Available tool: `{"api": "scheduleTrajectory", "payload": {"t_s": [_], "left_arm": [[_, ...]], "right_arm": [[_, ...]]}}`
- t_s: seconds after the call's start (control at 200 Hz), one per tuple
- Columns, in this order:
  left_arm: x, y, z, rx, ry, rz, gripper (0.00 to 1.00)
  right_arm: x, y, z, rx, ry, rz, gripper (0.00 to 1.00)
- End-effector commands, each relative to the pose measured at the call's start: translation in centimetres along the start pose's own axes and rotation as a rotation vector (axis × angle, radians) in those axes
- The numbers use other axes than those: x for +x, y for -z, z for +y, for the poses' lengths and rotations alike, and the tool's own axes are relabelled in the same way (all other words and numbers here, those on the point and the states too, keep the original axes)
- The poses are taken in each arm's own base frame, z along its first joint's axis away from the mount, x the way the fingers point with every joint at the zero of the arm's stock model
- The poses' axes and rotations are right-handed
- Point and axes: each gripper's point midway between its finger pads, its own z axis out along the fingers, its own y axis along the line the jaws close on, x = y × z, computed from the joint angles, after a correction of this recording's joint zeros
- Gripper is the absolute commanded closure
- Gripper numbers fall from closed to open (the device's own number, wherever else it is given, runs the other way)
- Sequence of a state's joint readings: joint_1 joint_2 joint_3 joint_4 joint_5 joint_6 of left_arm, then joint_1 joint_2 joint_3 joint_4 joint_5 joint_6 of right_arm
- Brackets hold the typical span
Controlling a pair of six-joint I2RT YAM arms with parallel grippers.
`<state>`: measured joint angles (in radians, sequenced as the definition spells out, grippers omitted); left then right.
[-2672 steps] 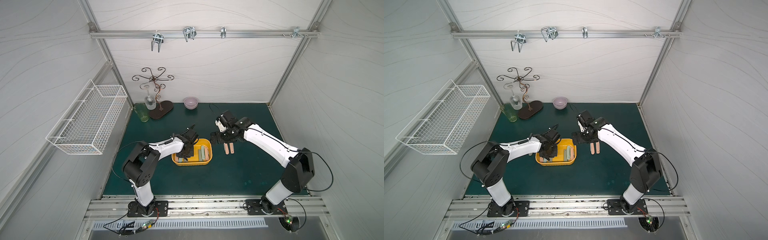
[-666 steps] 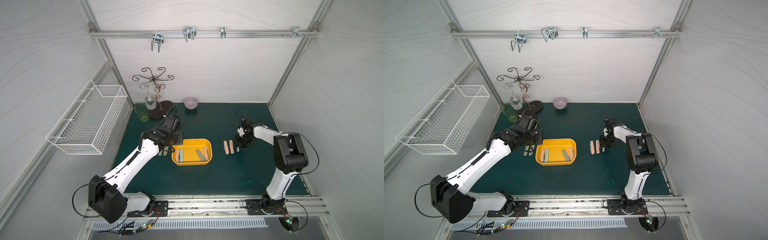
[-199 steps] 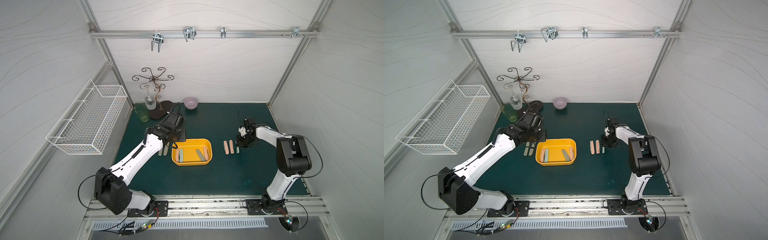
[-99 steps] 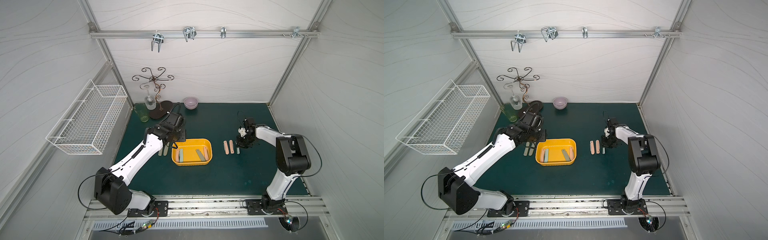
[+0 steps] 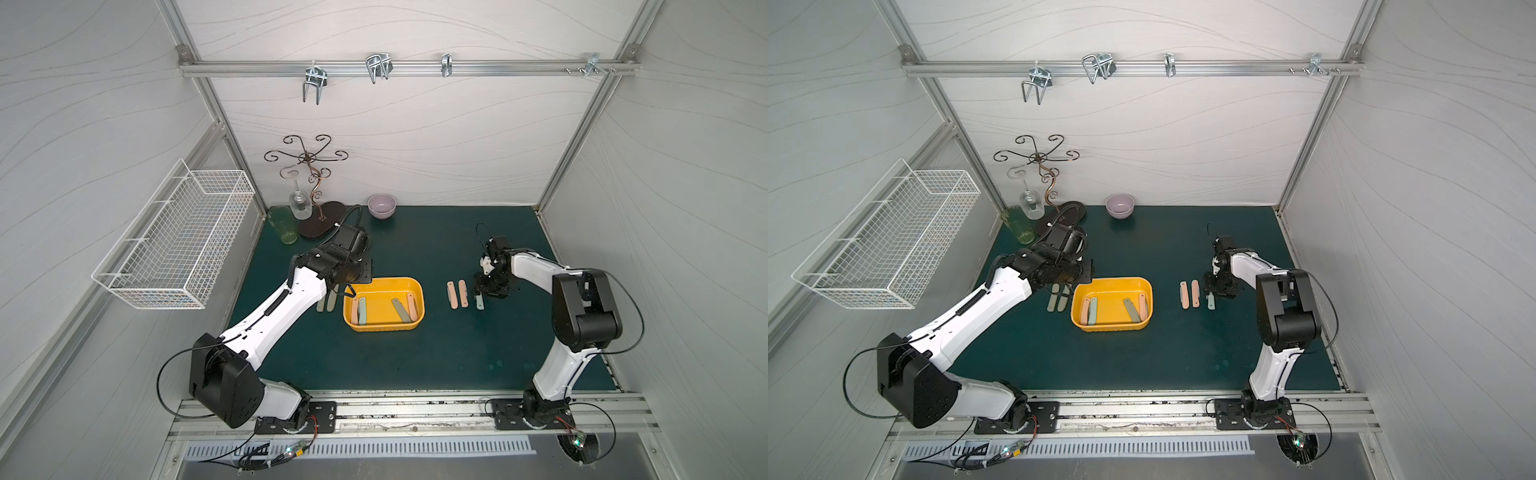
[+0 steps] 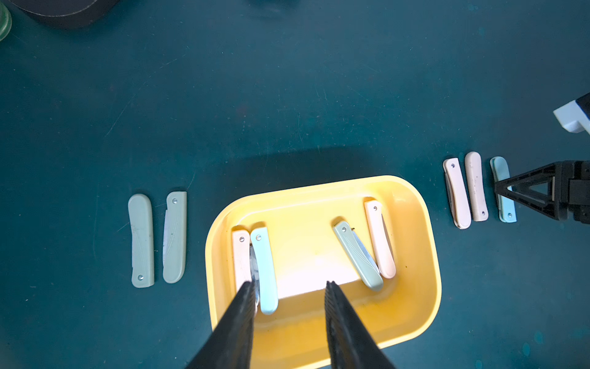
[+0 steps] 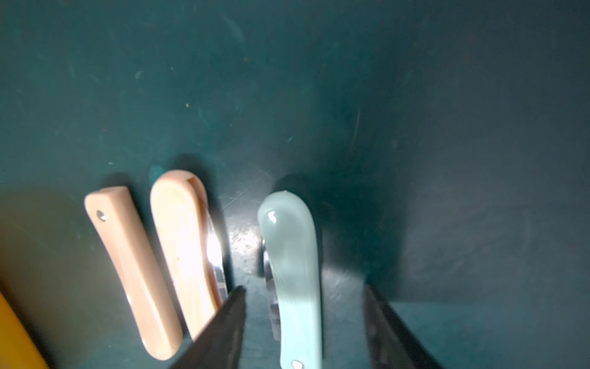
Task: Take the fruit knife out of the storage box
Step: Place the fruit knife at the center of the board, then pick up the fruit knife from the storage box.
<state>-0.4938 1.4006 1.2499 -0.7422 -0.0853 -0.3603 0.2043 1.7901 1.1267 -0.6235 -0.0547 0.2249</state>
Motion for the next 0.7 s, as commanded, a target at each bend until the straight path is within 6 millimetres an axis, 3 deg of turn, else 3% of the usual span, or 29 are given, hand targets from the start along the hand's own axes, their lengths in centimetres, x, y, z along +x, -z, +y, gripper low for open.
{"api": "scheduleTrajectory", "payload": {"t_s": [0.0,0.09,0.28,0.49,0.695], "left_arm": [[-1.6,0.9,-1.4,0.045,-0.022,-0.044,0.61],[-1.2,0.9,-1.9,0.056,-0.033,-0.032,0.6],[1.3,-0.6,-3.4,0.092,-0.034,0.05,0.57],[4.8,-4.4,-5.6,0.123,0.019,0.159,0.54],[6.4,-7.6,-7.5,0.106,0.048,0.234,0.53]], "right_arm": [[-0.9,3.0,1.1,0.015,0.012,-0.06,0.2],[-1.2,4.7,2.4,0.018,0.035,-0.09,0.02],[-1.5,7.4,5.2,-0.005,0.07,-0.118,0.01],[-1.6,10.3,8.9,-0.085,0.119,-0.165,0.01],[-1.0,12.3,11.5,-0.116,0.162,-0.204,0.01]]}}
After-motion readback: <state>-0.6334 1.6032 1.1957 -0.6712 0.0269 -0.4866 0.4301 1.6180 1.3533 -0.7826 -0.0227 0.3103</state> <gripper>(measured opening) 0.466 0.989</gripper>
